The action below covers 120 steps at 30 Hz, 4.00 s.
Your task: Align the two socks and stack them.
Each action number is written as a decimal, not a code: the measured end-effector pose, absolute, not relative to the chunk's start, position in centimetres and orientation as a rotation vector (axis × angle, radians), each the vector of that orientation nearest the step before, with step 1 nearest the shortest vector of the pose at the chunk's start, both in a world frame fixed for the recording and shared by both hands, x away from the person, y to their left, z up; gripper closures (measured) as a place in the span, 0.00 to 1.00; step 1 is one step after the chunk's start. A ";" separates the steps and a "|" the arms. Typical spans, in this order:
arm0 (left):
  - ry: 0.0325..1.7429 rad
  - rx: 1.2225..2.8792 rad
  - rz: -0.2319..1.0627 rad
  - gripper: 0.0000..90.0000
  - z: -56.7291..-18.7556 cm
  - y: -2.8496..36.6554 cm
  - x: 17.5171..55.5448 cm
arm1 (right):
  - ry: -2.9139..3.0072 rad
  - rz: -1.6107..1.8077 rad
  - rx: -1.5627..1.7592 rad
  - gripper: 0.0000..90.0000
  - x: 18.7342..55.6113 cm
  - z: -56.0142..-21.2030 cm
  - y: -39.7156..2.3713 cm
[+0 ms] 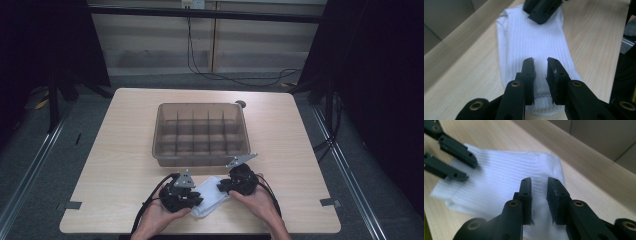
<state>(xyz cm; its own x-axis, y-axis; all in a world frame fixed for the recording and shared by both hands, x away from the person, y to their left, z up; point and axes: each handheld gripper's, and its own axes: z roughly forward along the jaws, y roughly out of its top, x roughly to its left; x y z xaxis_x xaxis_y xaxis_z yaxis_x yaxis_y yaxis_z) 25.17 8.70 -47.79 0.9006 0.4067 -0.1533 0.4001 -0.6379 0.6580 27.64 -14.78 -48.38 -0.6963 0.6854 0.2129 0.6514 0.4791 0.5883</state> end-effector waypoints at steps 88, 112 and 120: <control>0.606 2.319 0.096 0.83 -48.0 9.5 24.9 | 2.495 1.251 1.203 0.91 27.2 -45.3 -19.2; 0.566 2.347 0.039 0.96 -49.2 6.3 25.0 | 2.665 1.182 1.018 0.90 25.9 -45.9 -12.9; 0.584 2.341 0.024 1.00 -49.2 6.7 25.2 | 2.688 1.110 0.987 0.90 25.6 -46.8 -11.9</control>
<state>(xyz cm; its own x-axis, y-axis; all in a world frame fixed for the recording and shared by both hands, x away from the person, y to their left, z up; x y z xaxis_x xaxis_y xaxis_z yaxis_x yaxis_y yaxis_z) 25.18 6.72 -49.22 0.8977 0.4164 -0.1441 0.4031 -0.6440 0.6502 25.63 -11.94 -46.82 -0.7913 0.5872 0.1703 0.5364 0.5331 0.6543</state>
